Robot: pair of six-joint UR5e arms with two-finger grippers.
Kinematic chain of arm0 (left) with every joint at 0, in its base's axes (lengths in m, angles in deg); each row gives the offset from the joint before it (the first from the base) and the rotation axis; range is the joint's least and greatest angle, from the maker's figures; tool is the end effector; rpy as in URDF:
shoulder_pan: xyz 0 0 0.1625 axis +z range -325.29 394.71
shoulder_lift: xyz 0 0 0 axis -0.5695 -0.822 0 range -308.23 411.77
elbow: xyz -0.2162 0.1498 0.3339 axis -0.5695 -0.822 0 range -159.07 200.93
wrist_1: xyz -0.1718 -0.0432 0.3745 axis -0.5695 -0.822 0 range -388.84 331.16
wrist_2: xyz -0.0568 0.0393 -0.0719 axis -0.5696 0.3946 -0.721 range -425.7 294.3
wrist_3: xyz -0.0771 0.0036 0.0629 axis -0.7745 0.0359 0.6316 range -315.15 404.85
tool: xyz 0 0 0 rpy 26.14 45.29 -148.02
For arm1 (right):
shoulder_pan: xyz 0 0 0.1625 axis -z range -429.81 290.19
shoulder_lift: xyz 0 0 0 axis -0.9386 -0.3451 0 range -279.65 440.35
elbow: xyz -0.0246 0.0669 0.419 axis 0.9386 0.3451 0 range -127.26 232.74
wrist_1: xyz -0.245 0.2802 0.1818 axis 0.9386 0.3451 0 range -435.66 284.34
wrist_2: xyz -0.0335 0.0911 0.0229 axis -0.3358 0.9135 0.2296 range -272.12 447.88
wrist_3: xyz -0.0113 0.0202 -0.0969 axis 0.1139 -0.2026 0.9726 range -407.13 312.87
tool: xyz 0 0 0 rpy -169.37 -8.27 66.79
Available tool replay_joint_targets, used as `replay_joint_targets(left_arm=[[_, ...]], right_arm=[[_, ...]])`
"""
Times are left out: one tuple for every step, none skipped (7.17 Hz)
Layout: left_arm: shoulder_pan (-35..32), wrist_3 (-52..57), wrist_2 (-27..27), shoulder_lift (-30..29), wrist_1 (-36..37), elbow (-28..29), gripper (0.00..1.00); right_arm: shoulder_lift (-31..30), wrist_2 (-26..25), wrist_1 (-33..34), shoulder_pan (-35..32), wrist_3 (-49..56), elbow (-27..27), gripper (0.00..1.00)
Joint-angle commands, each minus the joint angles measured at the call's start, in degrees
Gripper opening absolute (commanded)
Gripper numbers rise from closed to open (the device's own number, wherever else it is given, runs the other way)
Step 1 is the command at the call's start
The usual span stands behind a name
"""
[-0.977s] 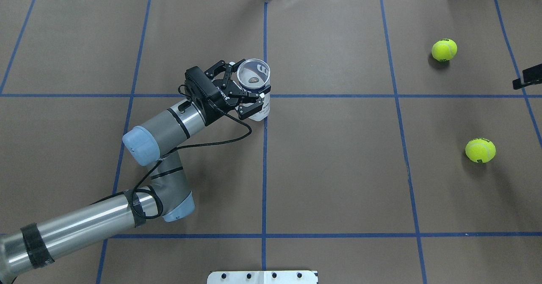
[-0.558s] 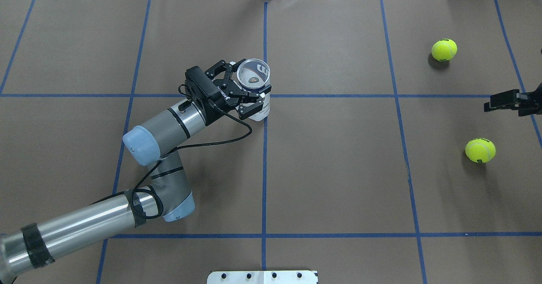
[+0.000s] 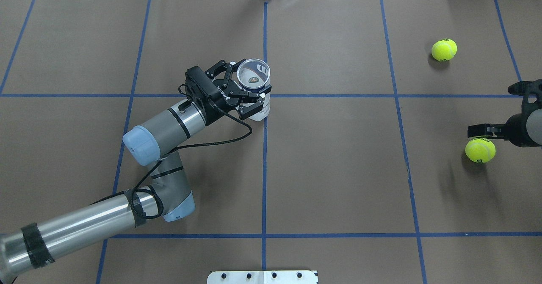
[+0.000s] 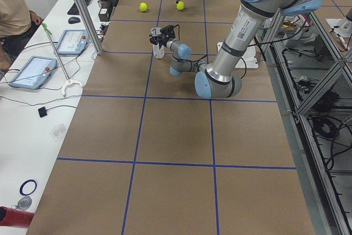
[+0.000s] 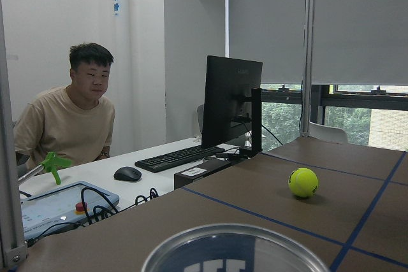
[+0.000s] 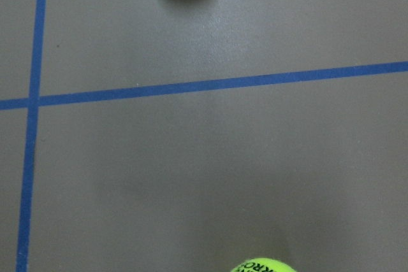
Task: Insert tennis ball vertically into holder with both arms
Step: 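Reach the right gripper down to the nearer yellow tennis ball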
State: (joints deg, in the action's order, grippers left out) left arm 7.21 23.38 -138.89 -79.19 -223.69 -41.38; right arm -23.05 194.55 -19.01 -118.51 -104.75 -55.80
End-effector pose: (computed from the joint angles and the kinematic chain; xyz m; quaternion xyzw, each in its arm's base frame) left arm 0.5437 -0.4660 0.2606 0.6809 0.5117 0.0608 0.5203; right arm -0.2049 -0.3919 0.5535 0.1079 -0.3367 0.0852 0.9315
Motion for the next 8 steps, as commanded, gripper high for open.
replay_joint_targets(left_arm=[[0.0,0.02,-0.02,0.0,0.0,0.0,0.98],[0.0,0.02,-0.02,0.0,0.0,-0.09,0.98],[0.0,0.02,-0.02,0.09,0.0,0.0,0.98],[0.0,-0.06,-0.02,0.09,0.0,0.0,0.98],[0.09,0.02,-0.02,0.09,0.0,0.0,0.98],[0.26,0.02,-0.02,0.09,0.0,0.0,0.98],[0.35,-0.06,0.07,0.09,0.0,0.0,0.98],[0.44,0.02,0.07,0.18,0.0,0.0,0.98]], right_arm=[[-1.01,-2.95,0.04,3.42,0.23,0.08,0.99],[-1.1,-3.31,-0.05,3.96,0.06,0.26,0.99],[-1.19,-3.66,0.04,4.4,0.14,0.61,0.99],[-1.19,-4.62,0.04,4.93,0.14,1.31,0.98],[-1.19,-5.67,0.04,5.37,0.14,1.66,0.93],[-1.19,-6.9,0.04,5.98,0.23,1.84,0.85],[-1.1,-7.0,0.04,6.25,0.23,2.19,0.78],[-1.1,-7.0,0.04,6.34,0.23,2.19,0.71]])
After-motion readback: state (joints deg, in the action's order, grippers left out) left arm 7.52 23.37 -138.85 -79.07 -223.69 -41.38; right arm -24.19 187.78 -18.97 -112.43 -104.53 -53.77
